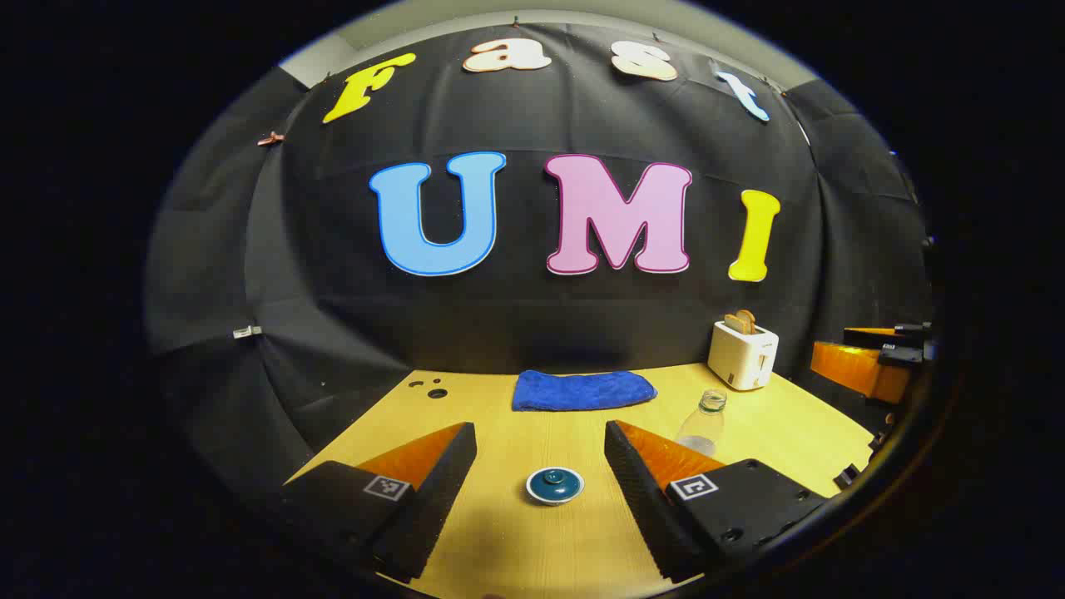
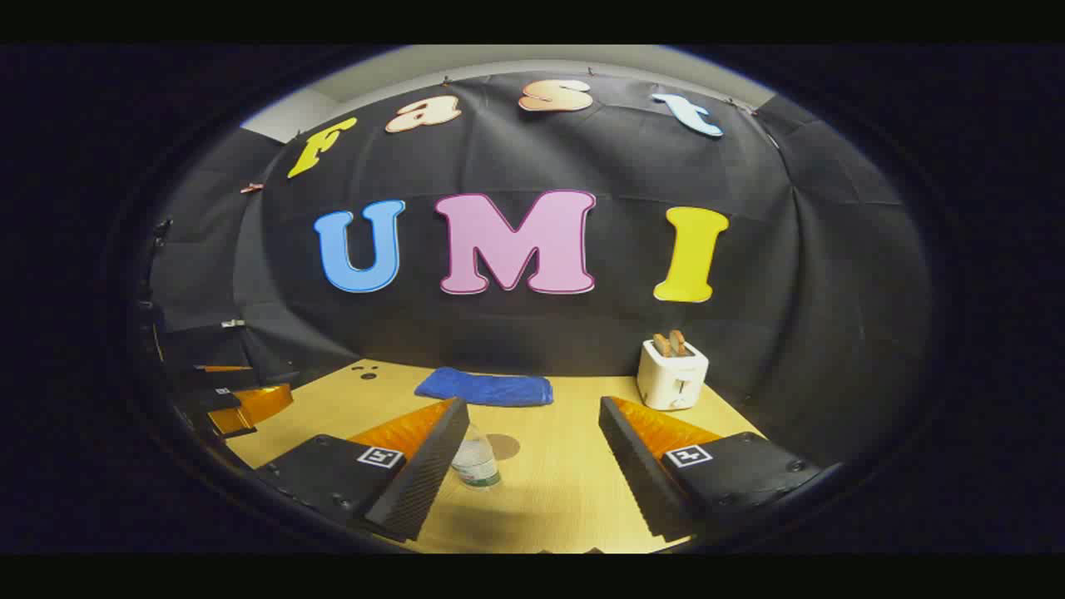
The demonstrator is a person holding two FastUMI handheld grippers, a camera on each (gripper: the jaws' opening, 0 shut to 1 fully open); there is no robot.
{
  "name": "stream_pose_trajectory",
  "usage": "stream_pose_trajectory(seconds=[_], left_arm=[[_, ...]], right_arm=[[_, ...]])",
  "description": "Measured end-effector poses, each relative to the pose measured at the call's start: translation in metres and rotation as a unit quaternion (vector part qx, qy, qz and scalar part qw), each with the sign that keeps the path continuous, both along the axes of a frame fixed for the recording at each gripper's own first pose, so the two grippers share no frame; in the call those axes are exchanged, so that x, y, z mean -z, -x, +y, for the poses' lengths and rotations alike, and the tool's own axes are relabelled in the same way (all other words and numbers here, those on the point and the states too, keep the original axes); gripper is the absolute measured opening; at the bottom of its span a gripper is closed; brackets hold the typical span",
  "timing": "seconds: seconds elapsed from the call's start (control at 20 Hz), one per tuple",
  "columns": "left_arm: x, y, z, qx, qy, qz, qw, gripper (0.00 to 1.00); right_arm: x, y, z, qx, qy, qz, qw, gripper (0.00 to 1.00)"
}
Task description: Open the teacup lid with one hand, grasp the water bottle and pour water into the teacup with the other hand; after pouring, place the water bottle on the coaster and then close the teacup lid.
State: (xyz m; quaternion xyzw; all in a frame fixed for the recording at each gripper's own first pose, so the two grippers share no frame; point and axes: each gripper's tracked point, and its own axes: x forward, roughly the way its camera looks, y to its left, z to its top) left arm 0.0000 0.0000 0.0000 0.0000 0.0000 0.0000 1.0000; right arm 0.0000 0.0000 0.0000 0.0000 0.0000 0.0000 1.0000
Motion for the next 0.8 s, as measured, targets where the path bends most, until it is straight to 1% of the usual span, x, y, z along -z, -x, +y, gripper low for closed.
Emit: stream_pose_trajectory(seconds=[0.15,0.3,0.4,0.8], left_arm=[[0.003,-0.006,-0.008,0.02,-0.014,0.001,1.0,0.98],[0.004,-0.012,-0.007,0.032,-0.032,0.003,0.999,0.98],[0.009,-0.017,-0.007,0.039,-0.033,0.009,0.999,0.98],[0.031,-0.039,0.007,0.036,-0.03,0.035,0.998,0.98]], right_arm=[[0.002,-0.004,0.006,-0.012,0.002,0.002,1.0,0.98],[0.006,-0.007,0.006,-0.015,0.002,0.003,1.0,0.98],[0.009,-0.011,0.008,-0.016,0.002,0.006,1.0,0.98],[0.021,-0.018,0.025,-0.043,0.018,0.016,0.999,0.98]])
